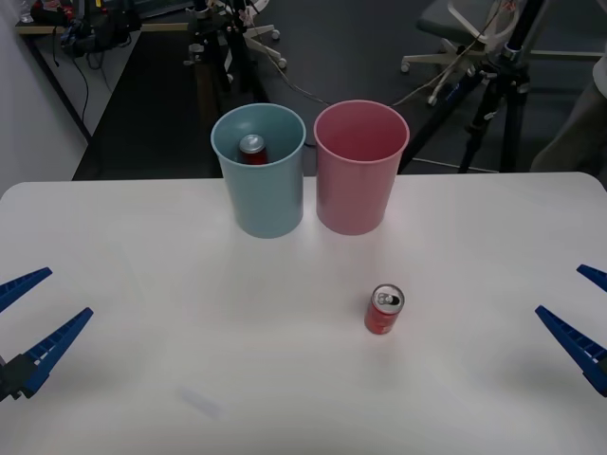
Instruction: Grasp the object on the table and drop it into the matching bin: aluminum can to the light blue bin, PET bottle to the pink bin.
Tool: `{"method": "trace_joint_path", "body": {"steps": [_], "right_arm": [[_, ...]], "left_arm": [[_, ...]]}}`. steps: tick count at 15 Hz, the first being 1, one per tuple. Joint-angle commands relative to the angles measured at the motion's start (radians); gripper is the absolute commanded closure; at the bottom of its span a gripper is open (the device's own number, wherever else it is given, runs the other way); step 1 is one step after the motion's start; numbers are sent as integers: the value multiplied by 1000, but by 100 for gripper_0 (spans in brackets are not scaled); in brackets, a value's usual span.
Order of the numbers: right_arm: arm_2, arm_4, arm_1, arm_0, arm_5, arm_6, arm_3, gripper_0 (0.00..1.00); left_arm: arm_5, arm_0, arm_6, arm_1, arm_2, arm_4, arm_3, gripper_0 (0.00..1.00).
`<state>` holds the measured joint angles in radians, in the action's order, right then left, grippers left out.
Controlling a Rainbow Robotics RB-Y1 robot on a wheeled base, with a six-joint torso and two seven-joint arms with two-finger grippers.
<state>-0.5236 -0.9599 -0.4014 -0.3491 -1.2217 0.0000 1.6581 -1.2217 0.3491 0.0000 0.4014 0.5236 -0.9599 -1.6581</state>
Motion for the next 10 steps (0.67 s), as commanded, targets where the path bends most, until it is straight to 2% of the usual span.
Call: {"method": "trace_joint_path", "body": {"steps": [1, 10], "right_arm": [[-6, -8, 16, -18, 4, 0, -21, 0], [25, -6, 0, -71, -28, 38, -21, 0]], "left_arm": [[0, 0, 0, 0, 0, 0, 0, 0], [0, 0, 0, 0, 0, 0, 0, 0]]}}
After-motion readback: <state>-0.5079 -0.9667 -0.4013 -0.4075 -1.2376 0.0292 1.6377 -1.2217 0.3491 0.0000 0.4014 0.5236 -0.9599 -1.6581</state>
